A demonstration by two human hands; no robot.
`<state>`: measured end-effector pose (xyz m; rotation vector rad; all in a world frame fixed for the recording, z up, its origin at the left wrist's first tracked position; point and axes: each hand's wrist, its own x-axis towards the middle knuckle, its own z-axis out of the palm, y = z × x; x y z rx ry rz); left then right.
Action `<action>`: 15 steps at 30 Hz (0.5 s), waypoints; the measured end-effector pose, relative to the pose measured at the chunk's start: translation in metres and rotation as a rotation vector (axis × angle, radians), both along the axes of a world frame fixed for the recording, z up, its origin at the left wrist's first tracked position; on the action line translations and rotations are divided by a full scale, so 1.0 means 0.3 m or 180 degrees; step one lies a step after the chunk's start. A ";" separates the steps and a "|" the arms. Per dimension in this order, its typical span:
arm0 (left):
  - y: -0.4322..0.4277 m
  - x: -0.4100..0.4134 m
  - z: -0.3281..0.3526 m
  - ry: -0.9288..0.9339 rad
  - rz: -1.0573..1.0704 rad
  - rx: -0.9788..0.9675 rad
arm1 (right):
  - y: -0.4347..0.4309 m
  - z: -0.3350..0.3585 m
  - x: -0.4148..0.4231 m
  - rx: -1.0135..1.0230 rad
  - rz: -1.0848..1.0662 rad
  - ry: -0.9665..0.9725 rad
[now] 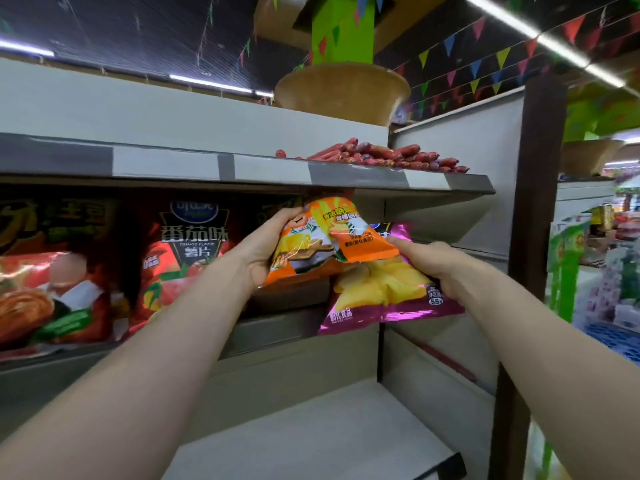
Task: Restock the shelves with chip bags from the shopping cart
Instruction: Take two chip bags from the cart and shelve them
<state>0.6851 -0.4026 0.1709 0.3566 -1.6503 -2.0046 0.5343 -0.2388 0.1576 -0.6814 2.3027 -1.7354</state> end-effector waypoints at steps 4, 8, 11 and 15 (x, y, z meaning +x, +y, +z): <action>-0.053 -0.067 -0.005 -0.0100 0.0248 -0.0134 | -0.058 0.031 -0.132 0.0091 0.0161 -0.0042; -0.085 -0.130 -0.025 -0.0225 0.0400 -0.0176 | -0.123 0.041 -0.282 0.0118 0.0302 -0.0075; -0.108 -0.184 -0.039 -0.0223 0.0659 0.0013 | -0.171 0.032 -0.393 0.0138 0.0375 0.0012; -0.152 -0.260 -0.074 -0.0193 0.0959 0.0166 | -0.208 0.026 -0.513 0.0428 0.0471 0.0320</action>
